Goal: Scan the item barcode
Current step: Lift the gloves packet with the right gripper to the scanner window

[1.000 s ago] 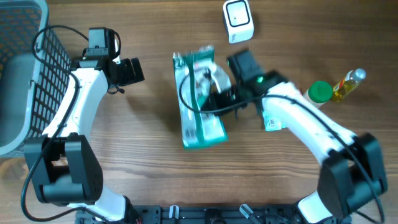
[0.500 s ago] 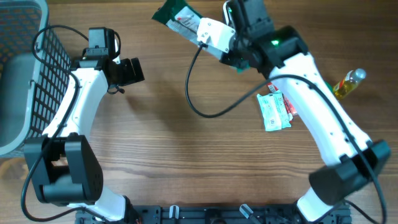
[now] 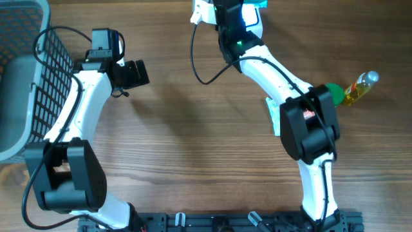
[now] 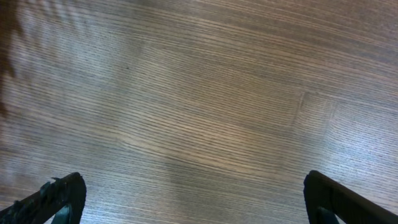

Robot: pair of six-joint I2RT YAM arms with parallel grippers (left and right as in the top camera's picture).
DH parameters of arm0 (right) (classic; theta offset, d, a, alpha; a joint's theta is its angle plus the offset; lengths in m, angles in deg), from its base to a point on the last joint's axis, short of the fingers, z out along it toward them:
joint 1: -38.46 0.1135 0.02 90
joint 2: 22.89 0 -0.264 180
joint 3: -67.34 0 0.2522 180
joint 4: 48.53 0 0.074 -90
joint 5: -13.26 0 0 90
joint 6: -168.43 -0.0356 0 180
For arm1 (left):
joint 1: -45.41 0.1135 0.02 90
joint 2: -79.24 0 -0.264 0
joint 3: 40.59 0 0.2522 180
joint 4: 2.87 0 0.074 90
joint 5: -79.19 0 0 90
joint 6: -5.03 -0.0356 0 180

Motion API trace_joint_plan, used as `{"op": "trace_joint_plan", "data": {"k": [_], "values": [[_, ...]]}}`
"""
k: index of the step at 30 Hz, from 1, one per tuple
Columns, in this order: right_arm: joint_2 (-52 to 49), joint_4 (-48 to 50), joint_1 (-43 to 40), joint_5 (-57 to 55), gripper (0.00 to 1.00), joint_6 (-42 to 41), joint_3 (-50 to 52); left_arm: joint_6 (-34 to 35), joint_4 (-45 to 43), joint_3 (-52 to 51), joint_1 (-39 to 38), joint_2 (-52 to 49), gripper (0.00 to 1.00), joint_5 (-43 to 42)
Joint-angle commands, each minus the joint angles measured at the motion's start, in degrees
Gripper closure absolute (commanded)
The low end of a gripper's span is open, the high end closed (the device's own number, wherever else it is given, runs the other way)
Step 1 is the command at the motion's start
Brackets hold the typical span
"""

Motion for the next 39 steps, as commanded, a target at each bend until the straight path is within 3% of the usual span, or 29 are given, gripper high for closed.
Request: {"op": "trace_joint_plan", "data": {"k": [1,6,12,21,23,33,37,39], "values": [[-2.8,0.5,-0.5,0.5,0.96,0.9,-0.8,-1.1,-0.1,0.0,0.1,-0.1,0.0,0.6],[-3.4,-3.7,-0.4,3.0,0.96,-6.3,-0.6,-1.1,-0.1,0.0,0.1,-0.1,0.0,0.6],[-3.4,-15.3,-0.4,11.2,0.96,-14.4,-0.6,-1.1,-0.1,0.0,0.1,-0.1,0.0,0.6],[-3.5,-16.8,-1.7,11.6,0.95,-16.9,-0.6,-1.1,-0.2,0.0,0.1,-0.1,0.0,0.6],[-3.5,-15.6,-2.9,11.6,0.96,-21.4,-0.6,-1.1,-0.1,0.0,0.1,-0.1,0.0,0.6],[-3.5,-19.0,-3.9,23.4,0.93,-28.8,-0.6,-1.1,-0.1,0.0,0.1,-0.1,0.0,0.6],[-2.8,-15.9,-4.0,17.9,0.96,-28.7,-0.6,-1.1,-0.1,0.0,0.1,-0.1,0.0,0.6],[2.4,-16.7,-3.9,17.4,0.96,-31.0,-0.6,-1.1,-0.1,0.0,0.1,-0.1,0.0,0.6]]}}
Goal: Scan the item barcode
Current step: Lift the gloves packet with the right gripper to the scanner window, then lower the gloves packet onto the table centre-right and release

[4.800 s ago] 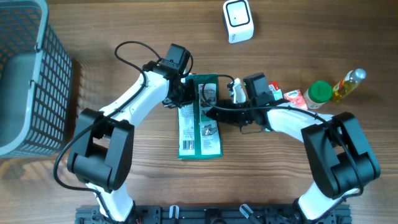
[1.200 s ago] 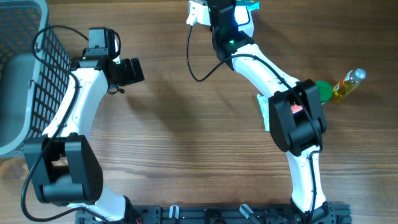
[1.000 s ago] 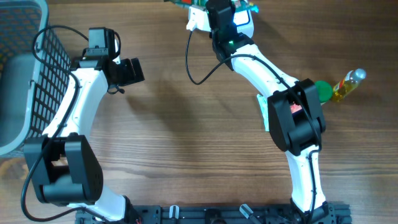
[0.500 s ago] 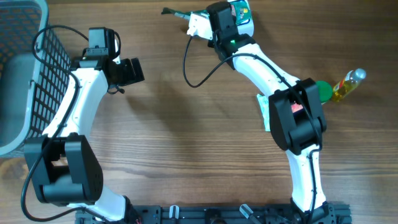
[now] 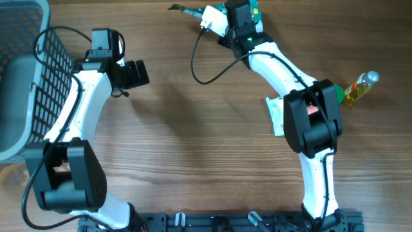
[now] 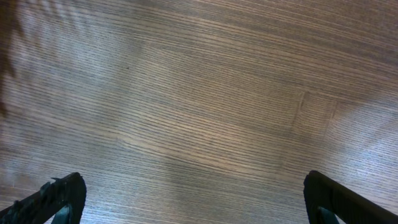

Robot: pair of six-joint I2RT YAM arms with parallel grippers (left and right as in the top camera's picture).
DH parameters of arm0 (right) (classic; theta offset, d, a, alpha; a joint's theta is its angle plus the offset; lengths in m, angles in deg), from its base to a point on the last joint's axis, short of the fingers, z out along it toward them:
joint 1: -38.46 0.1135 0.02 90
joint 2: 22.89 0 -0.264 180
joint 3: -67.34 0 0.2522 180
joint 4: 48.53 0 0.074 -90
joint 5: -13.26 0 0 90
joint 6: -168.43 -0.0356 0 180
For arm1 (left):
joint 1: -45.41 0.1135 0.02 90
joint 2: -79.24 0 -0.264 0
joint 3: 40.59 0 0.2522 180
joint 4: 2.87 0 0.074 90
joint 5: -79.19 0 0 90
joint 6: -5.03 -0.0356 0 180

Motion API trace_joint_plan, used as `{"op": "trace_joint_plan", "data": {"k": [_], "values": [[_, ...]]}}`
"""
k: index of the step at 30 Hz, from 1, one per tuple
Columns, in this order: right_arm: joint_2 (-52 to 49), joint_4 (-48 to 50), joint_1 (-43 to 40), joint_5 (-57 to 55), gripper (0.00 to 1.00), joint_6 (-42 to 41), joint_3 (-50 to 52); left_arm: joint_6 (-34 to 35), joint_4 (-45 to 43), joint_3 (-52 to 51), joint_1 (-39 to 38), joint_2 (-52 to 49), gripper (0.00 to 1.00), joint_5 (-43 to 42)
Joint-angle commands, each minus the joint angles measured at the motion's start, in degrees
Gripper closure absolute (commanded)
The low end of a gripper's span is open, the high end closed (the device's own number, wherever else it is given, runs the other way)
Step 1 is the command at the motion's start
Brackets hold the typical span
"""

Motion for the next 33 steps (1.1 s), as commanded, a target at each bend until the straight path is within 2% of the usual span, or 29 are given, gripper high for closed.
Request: {"op": "trace_joint_plan", "data": {"k": [1,3,7,9,12,14,18,23,25,28,29,30,31,32,33], "values": [[9.0,-2.8,0.2,0.3,0.96,-7.0,-0.5,-1.1,-0.2,0.0,0.1,-0.1,0.0,0.6],[14.2,-10.1,0.2,4.8,0.96,-11.7,-0.5,-1.1,-0.2,0.0,0.1,-0.1,0.0,0.6],[23.0,-38.0,0.1,8.8,0.96,-36.6,-0.5,-1.1,-0.2,0.0,0.1,-0.1,0.0,0.6],[22.9,-51.8,0.1,15.6,0.96,-42.0,-0.3,-1.1,-0.2,0.0,0.1,-0.1,0.0,0.6],[22.7,-62.2,0.1,23.8,0.96,-48.5,4.6,-1.1,-0.2,0.0,0.1,-0.1,0.0,0.6],[22.6,-61.9,0.1,23.7,0.96,-52.7,10.3,-1.1,-0.2,0.0,0.1,-0.1,0.0,0.6],[22.6,-55.1,0.1,18.4,0.95,-62.4,21.3,-1.1,-0.2,0.0,0.1,-0.1,0.0,0.6],[22.4,-46.9,0.1,9.1,0.59,-63.5,25.1,-1.1,-0.2,0.0,0.1,-0.1,0.0,0.6],[22.4,-44.9,0.2,9.4,0.55,-63.7,25.1,-1.1,-0.2,0.0,0.1,-0.1,0.0,0.6],[22.4,-43.9,0.2,10.3,0.56,-63.7,25.1,-1.1,-0.2,0.0,0.1,-0.1,0.0,0.6],[22.4,-43.1,0.5,11.8,0.61,-63.7,25.1,-1.1,-0.2,0.0,0.1,-0.1,0.0,0.6],[22.4,-42.1,0.7,14.2,0.61,-63.7,25.1,-1.1,-0.2,0.0,0.1,-0.1,0.0,0.6],[22.4,-40.8,0.7,17.4,0.71,-63.7,25.1,-1.1,-0.2,0.0,0.1,-0.1,0.0,0.6],[22.3,-39.0,0.7,21.3,0.91,-63.7,25.7,-1.1,-0.2,0.0,0.1,-0.1,0.0,0.6],[22.2,-37.2,0.7,23.3,0.96,-63.7,26.4,-1.1,-0.2,0.0,0.1,-0.1,0.0,0.6]]}}
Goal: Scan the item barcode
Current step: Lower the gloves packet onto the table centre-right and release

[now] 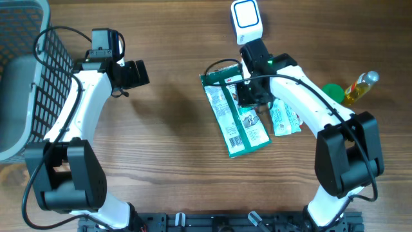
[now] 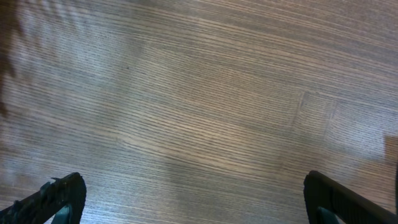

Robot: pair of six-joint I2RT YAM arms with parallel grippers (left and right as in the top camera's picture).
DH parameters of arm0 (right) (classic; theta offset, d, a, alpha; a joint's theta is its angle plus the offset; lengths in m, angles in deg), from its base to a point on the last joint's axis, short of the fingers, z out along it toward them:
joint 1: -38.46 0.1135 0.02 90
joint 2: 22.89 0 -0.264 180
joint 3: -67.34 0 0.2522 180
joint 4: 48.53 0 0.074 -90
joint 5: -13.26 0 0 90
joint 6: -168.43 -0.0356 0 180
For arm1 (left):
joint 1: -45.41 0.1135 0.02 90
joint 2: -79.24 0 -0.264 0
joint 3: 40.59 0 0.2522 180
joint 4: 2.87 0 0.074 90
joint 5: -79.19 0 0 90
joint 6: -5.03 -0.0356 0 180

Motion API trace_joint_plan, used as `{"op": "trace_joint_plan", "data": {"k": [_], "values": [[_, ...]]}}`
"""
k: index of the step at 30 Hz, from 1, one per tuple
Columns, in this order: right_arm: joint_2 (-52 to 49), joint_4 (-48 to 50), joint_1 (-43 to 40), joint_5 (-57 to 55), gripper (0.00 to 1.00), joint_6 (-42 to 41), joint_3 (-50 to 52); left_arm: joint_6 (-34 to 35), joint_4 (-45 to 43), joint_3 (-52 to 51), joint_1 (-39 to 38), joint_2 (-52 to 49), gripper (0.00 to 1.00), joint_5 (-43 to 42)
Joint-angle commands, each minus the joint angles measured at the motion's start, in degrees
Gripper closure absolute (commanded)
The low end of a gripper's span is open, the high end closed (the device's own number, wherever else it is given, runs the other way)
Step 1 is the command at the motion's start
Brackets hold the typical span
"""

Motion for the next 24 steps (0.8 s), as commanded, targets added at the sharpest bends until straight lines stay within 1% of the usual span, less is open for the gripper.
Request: {"op": "trace_joint_plan", "data": {"k": [1,3,4,6,7,8,9,11,12,14,16,18,19,20,21,22,23,24], "values": [[-0.7,4.5,0.4,9.0,0.96,-0.3,2.5,-1.1,-0.1,0.0,0.1,-0.1,0.0,0.5],[-0.7,10.1,0.4,9.2,0.96,-3.7,6.4,-1.1,-0.1,0.0,0.1,-0.1,0.0,0.5],[-0.7,14.6,0.4,9.1,0.95,-6.4,9.9,-1.1,-0.1,0.0,0.1,-0.1,0.0,0.5],[-1.5,20.6,0.4,7.9,0.71,-11.6,14.2,-1.1,-0.1,0.0,0.1,-0.1,0.0,0.5],[-1.9,22.4,0.4,6.3,0.76,-15.1,15.9,-1.1,-0.1,0.0,0.1,-0.1,0.0,0.5],[-1.9,23.0,0.4,5.2,0.89,-17.8,17.0,-1.1,-0.1,0.0,0.1,-0.1,0.0,0.5],[-1.9,22.4,0.0,4.7,0.96,-18.8,17.0,-1.1,-0.1,0.0,0.1,-0.1,0.0,0.5],[-1.9,20.3,-0.9,2.7,0.96,-22.9,16.9,-1.1,-0.1,0.0,0.1,-0.1,0.0,0.5],[-1.3,18.9,-1.5,1.7,0.96,-24.0,16.9,-1.1,-0.1,0.0,0.1,-0.1,0.0,0.5],[2.3,15.5,-2.8,-3.9,0.96,-24.1,16.8,-1.1,-0.1,0.0,0.1,-0.1,0.0,0.5],[5.9,14.4,-3.1,-7.4,0.96,-22.4,16.8,-1.1,-0.1,0.0,0.1,-0.1,0.0,0.5],[9.8,13.7,-3.1,-7.4,0.95,-18.5,15.8,-1.1,-0.1,0.0,0.1,-0.1,0.0,0.5],[12.0,13.6,-3.1,-7.5,0.89,-13.7,15.2,-1.1,-0.1,0.0,0.1,-0.1,0.0,0.5],[13.5,14.5,-3.1,-8.7,0.67,-9.0,15.1,-1.1,-0.1,0.0,0.1,-0.1,0.0,0.5],[14.2,15.6,-3.1,-10.8,0.35,-4.9,15.1,-1.1,-0.1,0.0,0.1,-0.1,0.0,0.5],[14.2,16.8,-3.1,-13.3,0.13,-0.6,15.1,-1.1,-0.1,0.0,0.1,-0.1,0.0,0.5],[14.1,17.5,-3.1,-15.3,0.0,2.4,15.1,-1.1,-0.1,0.0,0.1,-0.1,0.0,0.5],[14.0,17.4,-3.1,-15.5,0.0,3.7,15.1,-1.1,-0.1,0.0,0.1,-0.1,0.0,0.5]]}}
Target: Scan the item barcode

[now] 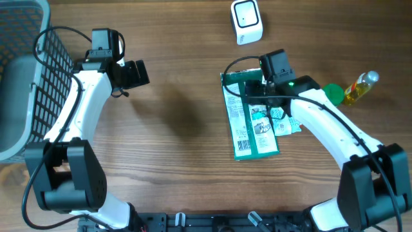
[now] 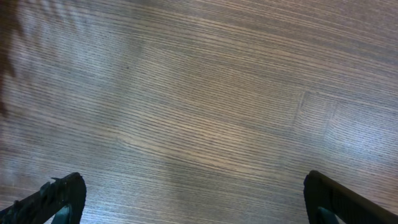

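Note:
A white barcode scanner [image 1: 246, 21] lies at the table's far edge. Below it a long green packet [image 1: 248, 129] with white printed panels lies lengthwise. My right gripper [image 1: 259, 90] sits over the packet's far end and appears shut on it. My left gripper [image 1: 138, 73] hangs at the far left, well apart from the packet. In the left wrist view the left gripper [image 2: 193, 205] is open, with its fingertips [image 2: 59, 198] wide apart over bare wood.
A second, smaller green and white packet [image 1: 286, 122] lies partly under my right arm, beside the long one. A yellow bottle [image 1: 358, 88] with a green cap lies at the right edge. A wire basket [image 1: 26, 77] stands at the far left.
My right gripper and the green packet have shifted a little to the right and away from the scanner. The left arm has not moved.
My right arm first reached over the far edge and covered the scanner. Then it held the green packet up by the scanner. Later the packet was down at mid-table under the gripper with the scanner uncovered, and now it sits slightly further right. The left gripper stayed open throughout.

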Robot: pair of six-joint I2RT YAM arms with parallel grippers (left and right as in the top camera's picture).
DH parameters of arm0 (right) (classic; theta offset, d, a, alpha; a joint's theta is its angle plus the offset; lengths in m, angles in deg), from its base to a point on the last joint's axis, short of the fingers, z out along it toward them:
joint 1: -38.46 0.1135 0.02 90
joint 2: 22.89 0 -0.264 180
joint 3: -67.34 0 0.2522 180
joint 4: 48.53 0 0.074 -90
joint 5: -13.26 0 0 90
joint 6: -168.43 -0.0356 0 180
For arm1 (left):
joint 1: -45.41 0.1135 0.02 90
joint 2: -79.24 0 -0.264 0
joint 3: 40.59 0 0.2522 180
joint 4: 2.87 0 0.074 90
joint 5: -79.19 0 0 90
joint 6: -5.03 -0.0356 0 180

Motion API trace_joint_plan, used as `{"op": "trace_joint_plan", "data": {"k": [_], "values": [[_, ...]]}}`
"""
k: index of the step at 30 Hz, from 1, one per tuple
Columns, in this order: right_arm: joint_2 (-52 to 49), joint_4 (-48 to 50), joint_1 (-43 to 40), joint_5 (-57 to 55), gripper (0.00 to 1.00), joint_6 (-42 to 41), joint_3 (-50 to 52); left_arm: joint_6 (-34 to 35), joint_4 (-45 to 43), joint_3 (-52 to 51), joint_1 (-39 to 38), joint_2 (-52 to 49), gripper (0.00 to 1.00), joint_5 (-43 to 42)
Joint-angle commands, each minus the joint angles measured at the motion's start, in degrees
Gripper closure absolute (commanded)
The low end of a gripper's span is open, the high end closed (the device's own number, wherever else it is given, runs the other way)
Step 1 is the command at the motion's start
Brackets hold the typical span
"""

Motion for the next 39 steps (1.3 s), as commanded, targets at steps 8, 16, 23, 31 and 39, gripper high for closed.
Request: {"op": "trace_joint_plan", "data": {"k": [8,16,23,31,39], "values": [[0.3,1.2,0.1,-5.0,0.0,9.1,-0.8,-1.1,-0.2,0.0,0.1,-0.1,0.0,0.6],[0.3,1.2,0.1,-5.0,0.0,9.1,-0.8,-1.1,-0.2,0.0,0.1,-0.1,0.0,0.6],[0.5,1.2,0.1,-4.8,0.0,9.1,-0.8,-1.1,-0.2,0.0,0.1,-0.1,0.0,0.6],[16.2,1.2,0.1,-4.6,0.0,9.1,-0.8,-1.1,-0.2,0.0,0.1,-0.1,0.0,0.6],[39.3,1.1,0.1,-4.6,0.0,9.1,-0.8,-1.1,-0.2,0.0,0.1,-0.1,0.0,0.6]]}}
